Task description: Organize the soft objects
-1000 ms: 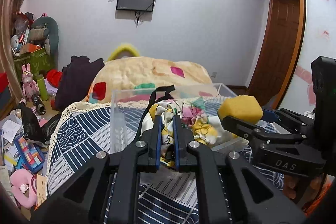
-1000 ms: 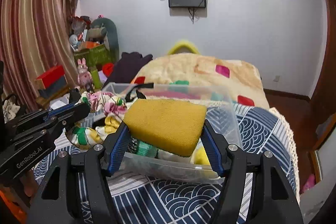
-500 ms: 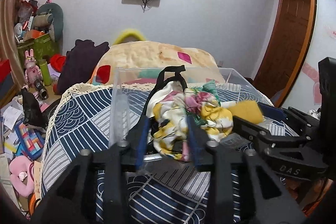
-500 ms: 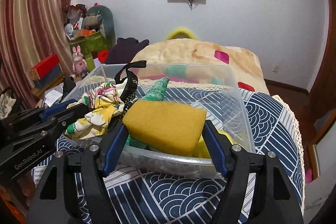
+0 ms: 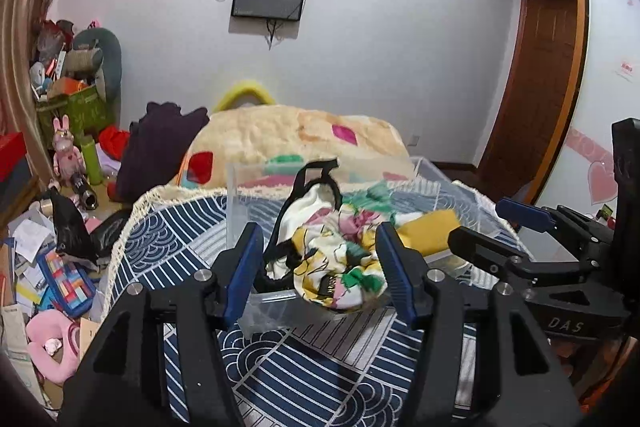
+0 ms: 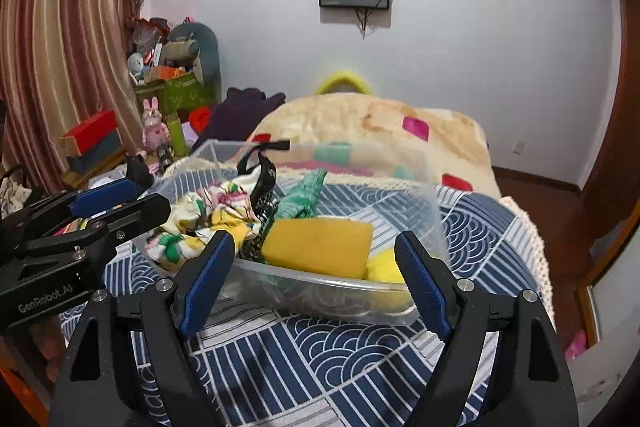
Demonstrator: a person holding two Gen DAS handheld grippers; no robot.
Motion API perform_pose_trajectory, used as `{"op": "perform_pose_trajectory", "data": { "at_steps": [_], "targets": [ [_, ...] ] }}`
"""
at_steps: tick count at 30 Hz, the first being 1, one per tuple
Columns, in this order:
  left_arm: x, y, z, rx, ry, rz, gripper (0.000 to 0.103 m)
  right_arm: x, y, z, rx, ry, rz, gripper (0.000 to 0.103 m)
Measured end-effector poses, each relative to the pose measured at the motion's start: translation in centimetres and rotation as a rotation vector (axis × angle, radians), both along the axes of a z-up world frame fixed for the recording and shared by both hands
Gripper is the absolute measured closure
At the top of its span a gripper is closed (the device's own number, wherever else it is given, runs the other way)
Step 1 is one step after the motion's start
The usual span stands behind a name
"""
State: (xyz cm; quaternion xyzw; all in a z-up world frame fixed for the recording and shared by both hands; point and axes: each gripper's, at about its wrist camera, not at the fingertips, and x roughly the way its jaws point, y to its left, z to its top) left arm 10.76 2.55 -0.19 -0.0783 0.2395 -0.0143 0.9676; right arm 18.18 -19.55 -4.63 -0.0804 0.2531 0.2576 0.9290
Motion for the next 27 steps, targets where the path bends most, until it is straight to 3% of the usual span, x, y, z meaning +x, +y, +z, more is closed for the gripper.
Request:
{"op": "perform_pose_trajectory", "data": {
  "at_steps": [11, 16, 18, 20, 25, 27],
  "targets": [
    [-5.3, -1.0, 4.5, 0.033, -0.187, -0.019, 0.039, -4.0, -2.7, 4.0, 0.106, -0.146, 0.008, 0.021],
    [-7.1, -1.4, 5.5, 0.054, -0.241, -0.034, 0.028, -5.7, -3.5, 5.3, 0.149, -0.196, 0.01, 0.016],
    [-7.9, -1.7, 5.6, 0.066, -0.261, -0.037, 0.023, -6.4, -3.7, 5.4, 0.163, -0.211, 0.011, 0.004],
    [-8.3, -1.9, 5.5, 0.067, -0.268, -0.038, 0.018, -7.1, -3.9, 5.5, 0.177, -0.236, 0.012, 0.001],
    [-9.2, -2.1, 5.0, 0.079, -0.293, -0.02, 0.002, -8.0, -3.8, 5.0, 0.162, -0.27, 0.006, 0.0],
    [-9.5, -2.0, 4.9, 0.076, -0.301, -0.015, 0.001, -8.1, -3.7, 4.8, 0.157, -0.274, 0.003, 0.0]
  ]
}}
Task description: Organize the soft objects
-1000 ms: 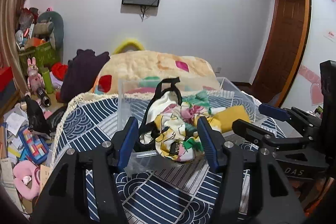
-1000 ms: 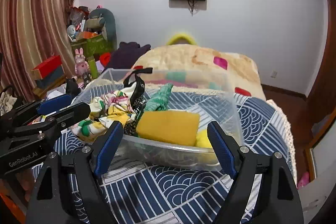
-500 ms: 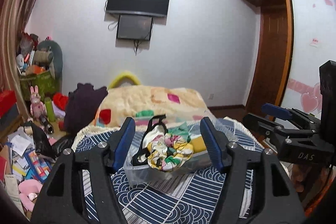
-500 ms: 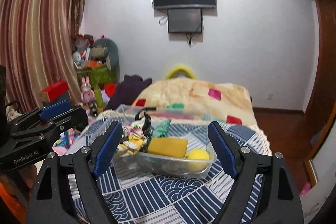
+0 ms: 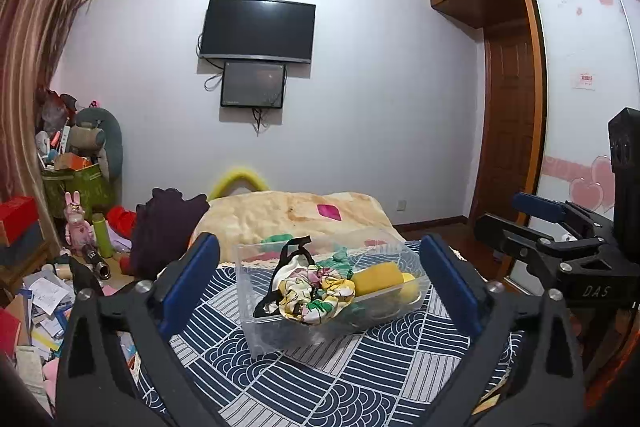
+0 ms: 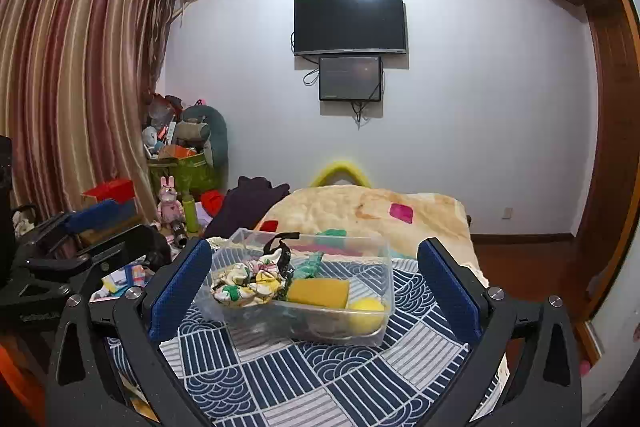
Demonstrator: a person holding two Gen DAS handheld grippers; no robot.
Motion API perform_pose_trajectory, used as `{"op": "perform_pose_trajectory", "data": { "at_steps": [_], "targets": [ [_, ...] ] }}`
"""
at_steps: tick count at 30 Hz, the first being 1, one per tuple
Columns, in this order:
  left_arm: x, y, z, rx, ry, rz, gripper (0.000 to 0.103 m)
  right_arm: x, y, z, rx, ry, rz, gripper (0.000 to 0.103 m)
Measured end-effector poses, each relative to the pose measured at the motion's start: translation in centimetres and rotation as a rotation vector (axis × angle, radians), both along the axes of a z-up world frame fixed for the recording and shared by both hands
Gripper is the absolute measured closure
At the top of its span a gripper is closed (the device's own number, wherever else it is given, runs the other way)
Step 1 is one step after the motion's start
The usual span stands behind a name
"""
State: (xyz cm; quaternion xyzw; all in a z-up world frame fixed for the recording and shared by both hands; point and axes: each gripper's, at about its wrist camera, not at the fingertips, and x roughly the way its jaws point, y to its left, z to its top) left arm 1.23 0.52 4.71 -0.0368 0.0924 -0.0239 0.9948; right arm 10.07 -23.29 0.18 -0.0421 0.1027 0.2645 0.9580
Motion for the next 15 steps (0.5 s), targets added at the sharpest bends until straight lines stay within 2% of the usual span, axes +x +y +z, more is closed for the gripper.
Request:
{"op": "perform_pose_trajectory", "data": {
  "at_steps": [15],
  "targets": [
    [-0.04, 0.37, -0.36, -0.013, 0.008, 0.004, 0.001, -0.47, -0.83, -0.72, 0.015, 0.015, -0.001, 0.0]
  ]
}}
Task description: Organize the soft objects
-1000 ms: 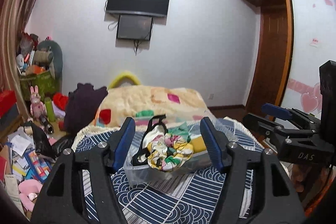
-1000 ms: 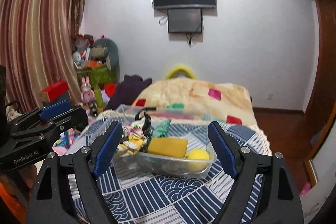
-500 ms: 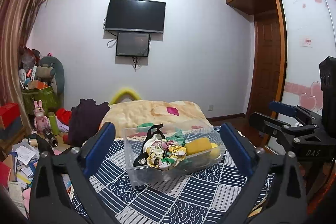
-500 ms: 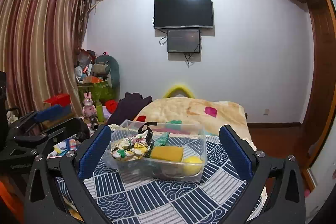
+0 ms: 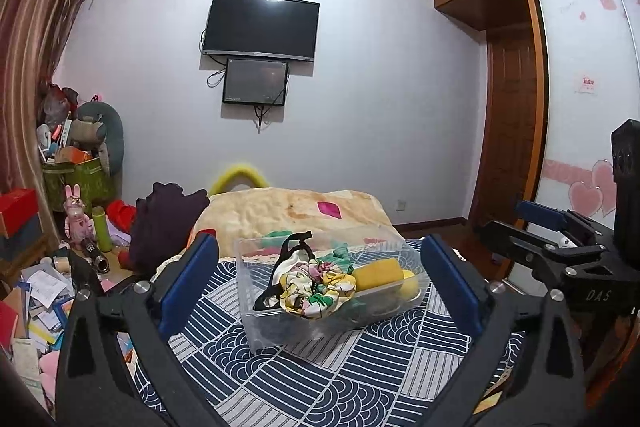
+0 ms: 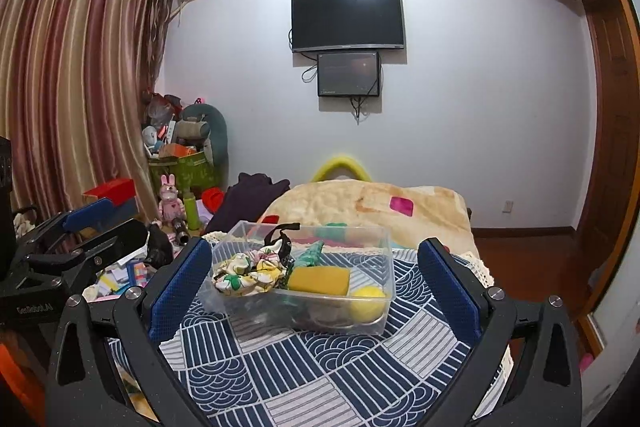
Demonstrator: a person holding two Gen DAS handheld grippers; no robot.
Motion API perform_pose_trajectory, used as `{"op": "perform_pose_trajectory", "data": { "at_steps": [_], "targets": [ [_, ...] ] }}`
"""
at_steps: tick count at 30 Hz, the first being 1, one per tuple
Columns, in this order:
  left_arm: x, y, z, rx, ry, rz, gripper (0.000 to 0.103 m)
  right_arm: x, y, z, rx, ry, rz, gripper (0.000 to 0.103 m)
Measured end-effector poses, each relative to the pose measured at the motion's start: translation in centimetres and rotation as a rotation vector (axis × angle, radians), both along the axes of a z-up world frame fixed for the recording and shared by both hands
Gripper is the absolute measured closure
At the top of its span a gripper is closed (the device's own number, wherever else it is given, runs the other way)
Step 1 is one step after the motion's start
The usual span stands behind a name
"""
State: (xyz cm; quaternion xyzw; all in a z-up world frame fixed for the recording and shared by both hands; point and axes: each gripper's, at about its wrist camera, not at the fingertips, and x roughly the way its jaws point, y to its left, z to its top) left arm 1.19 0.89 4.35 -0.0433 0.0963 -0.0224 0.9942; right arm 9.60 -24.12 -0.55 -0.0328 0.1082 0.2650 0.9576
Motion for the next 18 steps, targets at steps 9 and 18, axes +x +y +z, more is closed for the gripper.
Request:
{"op": "perform_pose_trajectory", "data": {
  "at_steps": [9, 18],
  "targets": [
    [0.18, -0.23, -0.12, 0.005, -0.001, 0.001, 0.0, -0.05, -0.01, -0.01, 0.002, 0.003, 0.002, 0.0],
    [0.06, -0.27, -0.11, 0.009, 0.0, 0.001, 0.0, -0.23, 0.02, 0.21, 0.001, 0.0, 0.004, 0.0]
  ]
}}
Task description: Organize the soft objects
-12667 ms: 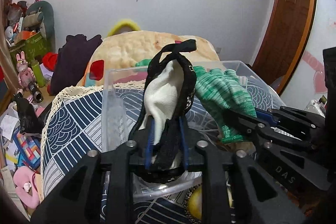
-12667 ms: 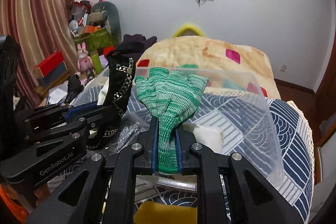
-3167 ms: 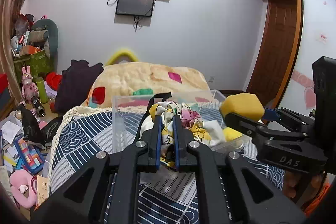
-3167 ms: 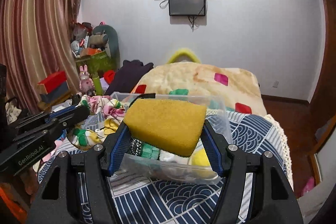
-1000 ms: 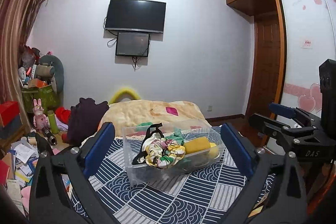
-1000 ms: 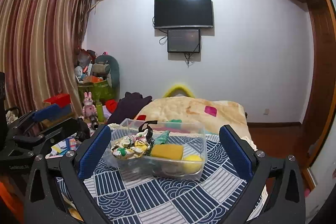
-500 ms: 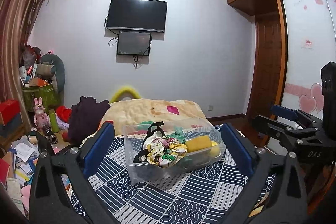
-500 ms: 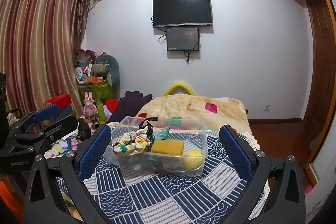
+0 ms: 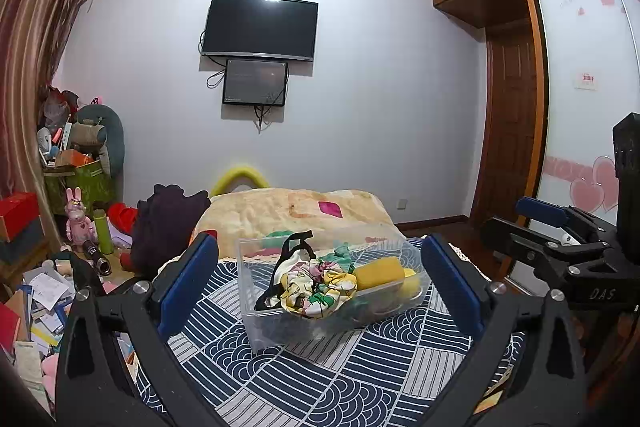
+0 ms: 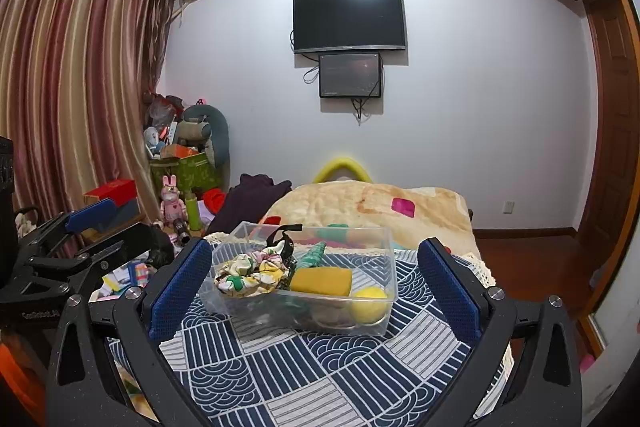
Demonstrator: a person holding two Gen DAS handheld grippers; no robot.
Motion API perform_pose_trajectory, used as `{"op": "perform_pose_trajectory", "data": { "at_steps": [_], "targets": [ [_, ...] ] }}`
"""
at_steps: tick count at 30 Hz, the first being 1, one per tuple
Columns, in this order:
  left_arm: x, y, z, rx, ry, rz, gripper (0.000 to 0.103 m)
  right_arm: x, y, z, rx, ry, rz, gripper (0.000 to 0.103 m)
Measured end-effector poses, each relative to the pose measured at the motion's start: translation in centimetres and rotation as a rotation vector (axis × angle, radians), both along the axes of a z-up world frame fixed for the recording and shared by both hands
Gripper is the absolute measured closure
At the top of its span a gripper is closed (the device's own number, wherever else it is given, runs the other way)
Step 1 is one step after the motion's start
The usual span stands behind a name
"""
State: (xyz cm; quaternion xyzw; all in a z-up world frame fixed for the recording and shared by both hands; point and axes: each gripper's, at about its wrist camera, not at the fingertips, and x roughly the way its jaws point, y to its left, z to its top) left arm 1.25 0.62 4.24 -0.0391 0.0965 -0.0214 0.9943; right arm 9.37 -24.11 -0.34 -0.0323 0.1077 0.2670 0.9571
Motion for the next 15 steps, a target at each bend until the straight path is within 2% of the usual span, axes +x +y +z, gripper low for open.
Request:
{"op": "perform_pose_trajectory", "data": {
  "at_steps": [15],
  "targets": [
    [-0.26, -0.09, -0.02, 0.014, 0.004, -0.002, 0.0, -0.11, -0.2, 0.26, 0.004, -0.007, 0.002, 0.0]
  ]
}}
